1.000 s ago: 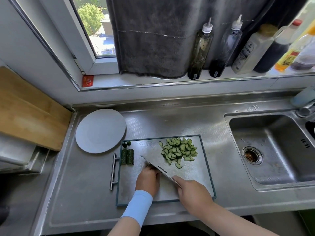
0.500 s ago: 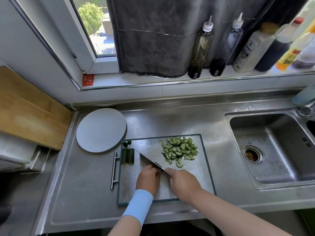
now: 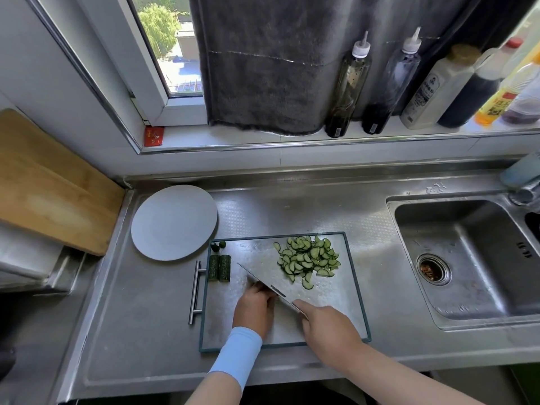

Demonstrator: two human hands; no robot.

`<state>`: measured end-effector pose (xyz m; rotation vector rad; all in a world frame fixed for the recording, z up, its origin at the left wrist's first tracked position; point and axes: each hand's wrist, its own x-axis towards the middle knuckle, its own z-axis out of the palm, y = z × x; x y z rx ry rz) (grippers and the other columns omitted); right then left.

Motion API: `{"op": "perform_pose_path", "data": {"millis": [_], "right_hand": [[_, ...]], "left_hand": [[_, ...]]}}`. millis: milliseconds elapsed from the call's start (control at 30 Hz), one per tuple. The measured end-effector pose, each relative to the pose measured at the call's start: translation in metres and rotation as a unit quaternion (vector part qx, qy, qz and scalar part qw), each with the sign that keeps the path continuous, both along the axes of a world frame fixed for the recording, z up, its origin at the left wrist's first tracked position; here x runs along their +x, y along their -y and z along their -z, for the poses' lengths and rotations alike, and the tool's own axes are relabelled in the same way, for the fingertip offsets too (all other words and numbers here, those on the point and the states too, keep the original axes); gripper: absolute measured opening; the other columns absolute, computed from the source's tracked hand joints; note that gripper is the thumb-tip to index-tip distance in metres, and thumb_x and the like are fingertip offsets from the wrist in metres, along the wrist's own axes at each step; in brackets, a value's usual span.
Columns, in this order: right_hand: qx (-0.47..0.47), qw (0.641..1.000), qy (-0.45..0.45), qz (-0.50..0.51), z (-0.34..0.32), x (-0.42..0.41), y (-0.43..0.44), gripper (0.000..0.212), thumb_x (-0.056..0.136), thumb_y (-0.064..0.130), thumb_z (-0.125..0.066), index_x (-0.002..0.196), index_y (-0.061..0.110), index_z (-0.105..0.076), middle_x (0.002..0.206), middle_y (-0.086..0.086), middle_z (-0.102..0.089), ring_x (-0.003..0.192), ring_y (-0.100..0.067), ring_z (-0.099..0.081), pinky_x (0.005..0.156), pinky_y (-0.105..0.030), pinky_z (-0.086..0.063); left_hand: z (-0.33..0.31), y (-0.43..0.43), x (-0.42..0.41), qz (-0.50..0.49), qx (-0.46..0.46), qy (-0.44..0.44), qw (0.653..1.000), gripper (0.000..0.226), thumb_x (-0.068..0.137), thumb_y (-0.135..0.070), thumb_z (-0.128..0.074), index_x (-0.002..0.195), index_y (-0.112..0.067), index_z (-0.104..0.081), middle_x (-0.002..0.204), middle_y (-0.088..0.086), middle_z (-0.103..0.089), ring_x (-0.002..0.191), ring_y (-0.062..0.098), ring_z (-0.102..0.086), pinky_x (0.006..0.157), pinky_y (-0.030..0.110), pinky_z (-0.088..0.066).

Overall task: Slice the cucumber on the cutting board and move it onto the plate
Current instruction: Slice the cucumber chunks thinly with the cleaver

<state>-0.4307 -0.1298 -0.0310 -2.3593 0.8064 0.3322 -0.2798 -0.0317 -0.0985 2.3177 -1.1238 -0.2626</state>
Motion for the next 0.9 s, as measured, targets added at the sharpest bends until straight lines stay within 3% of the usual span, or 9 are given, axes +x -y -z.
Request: {"op": "perform_pose_path", "data": {"millis": [100, 267, 400, 600, 900], "right_hand": [[0.001, 1.000, -0.005, -0.002, 0.000, -0.002, 0.001, 0.040, 0.098, 0.021, -0.036, 0.132, 0.036, -0.050, 0.095, -0.001, -0.069, 0.084, -0.025, -0.060, 0.066, -0.033, -0.042], [0.017, 1.000, -0.012, -0.003, -0.001, 0.005, 0.002, 0.040, 0.097, 0.017, -0.037, 0.129, 0.035, -0.053, 0.081, 0.002, -0.058, 0.075, -0.024, -0.053, 0.063, -0.033, -0.039], [0.026, 0.999, -0.030, 0.008, 0.002, 0.020, 0.005, 0.043, 0.098, 0.017, -0.037, 0.135, 0.034, -0.053, 0.098, -0.005, -0.069, 0.089, -0.027, -0.060, 0.073, -0.033, -0.049], [0.009, 1.000, -0.023, -0.004, 0.003, 0.036, 0.003, 0.040, 0.100, 0.020, -0.037, 0.135, 0.031, -0.054, 0.103, -0.007, -0.070, 0.094, -0.030, -0.062, 0.078, -0.036, -0.052], [0.012, 1.000, 0.005, 0.000, -0.001, 0.015, -0.003, 0.032, 0.100, 0.022, -0.038, 0.126, 0.032, -0.054, 0.085, -0.003, -0.067, 0.078, -0.027, -0.059, 0.069, -0.037, -0.050]], "left_hand": [[0.002, 0.000, 0.001, -0.002, 0.001, -0.011, 1.000, 0.026, 0.057, 0.000, -0.086, 0.068, -0.022, -0.075, 0.081, -0.003, -0.070, 0.071, 0.020, -0.066, 0.058, 0.018, -0.049], [0.005, 0.000, 0.001, -0.012, 0.000, -0.021, 1.000, 0.024, 0.059, -0.002, -0.085, 0.069, -0.021, -0.075, 0.081, -0.002, -0.069, 0.072, 0.019, -0.066, 0.060, 0.016, -0.047], [0.011, -0.002, 0.001, -0.018, -0.002, -0.037, 0.999, 0.021, 0.061, -0.003, -0.086, 0.069, -0.019, -0.075, 0.079, -0.004, -0.067, 0.068, 0.017, -0.064, 0.059, 0.014, -0.044], [0.008, -0.002, -0.001, -0.019, 0.007, -0.021, 1.000, 0.021, 0.058, -0.004, -0.087, 0.067, -0.019, -0.075, 0.075, -0.003, -0.067, 0.065, 0.018, -0.063, 0.058, 0.011, -0.037], [0.004, -0.002, 0.000, -0.003, -0.013, -0.007, 1.000, 0.025, 0.059, -0.002, -0.086, 0.071, -0.021, -0.076, 0.082, -0.002, -0.071, 0.069, 0.018, -0.066, 0.060, 0.016, -0.047]]}}
